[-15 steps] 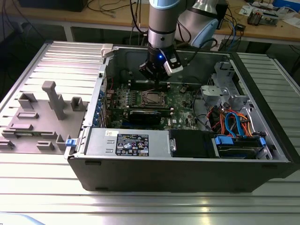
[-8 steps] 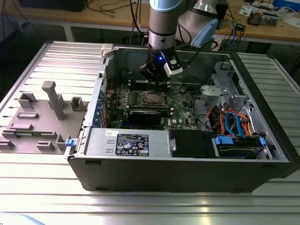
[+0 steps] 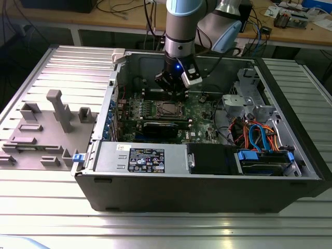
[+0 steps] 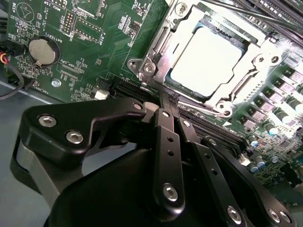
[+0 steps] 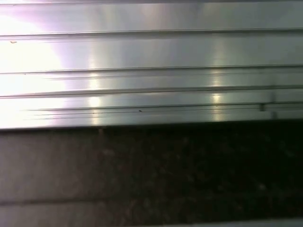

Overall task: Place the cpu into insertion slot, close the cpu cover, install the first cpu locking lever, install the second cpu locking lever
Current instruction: 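Install the first cpu locking lever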

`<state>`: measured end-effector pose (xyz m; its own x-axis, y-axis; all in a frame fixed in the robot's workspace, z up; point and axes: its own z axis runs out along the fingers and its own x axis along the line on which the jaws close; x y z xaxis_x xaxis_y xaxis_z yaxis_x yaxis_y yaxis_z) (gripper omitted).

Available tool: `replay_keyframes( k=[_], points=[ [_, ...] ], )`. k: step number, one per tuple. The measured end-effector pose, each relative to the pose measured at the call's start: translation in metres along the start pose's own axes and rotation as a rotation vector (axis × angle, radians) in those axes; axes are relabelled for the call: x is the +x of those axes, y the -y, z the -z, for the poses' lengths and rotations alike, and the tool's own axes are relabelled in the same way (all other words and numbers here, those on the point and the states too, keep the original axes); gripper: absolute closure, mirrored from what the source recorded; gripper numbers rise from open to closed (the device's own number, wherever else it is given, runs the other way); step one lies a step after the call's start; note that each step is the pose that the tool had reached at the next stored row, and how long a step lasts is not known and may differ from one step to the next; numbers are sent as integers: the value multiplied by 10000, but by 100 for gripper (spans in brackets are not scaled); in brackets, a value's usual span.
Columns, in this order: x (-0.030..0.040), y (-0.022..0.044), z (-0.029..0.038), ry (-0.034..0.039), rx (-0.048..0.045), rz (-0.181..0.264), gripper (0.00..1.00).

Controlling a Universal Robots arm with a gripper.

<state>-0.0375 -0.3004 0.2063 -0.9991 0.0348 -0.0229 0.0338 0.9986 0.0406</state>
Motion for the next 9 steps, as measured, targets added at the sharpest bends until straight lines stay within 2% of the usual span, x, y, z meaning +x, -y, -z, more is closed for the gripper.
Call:
replay_keyframes(
  k=[5, 9],
  points=[
    [-2, 1, -11, -1, 2, 0, 89],
    [-2, -1, 6, 1, -2, -1, 89]
  ],
)
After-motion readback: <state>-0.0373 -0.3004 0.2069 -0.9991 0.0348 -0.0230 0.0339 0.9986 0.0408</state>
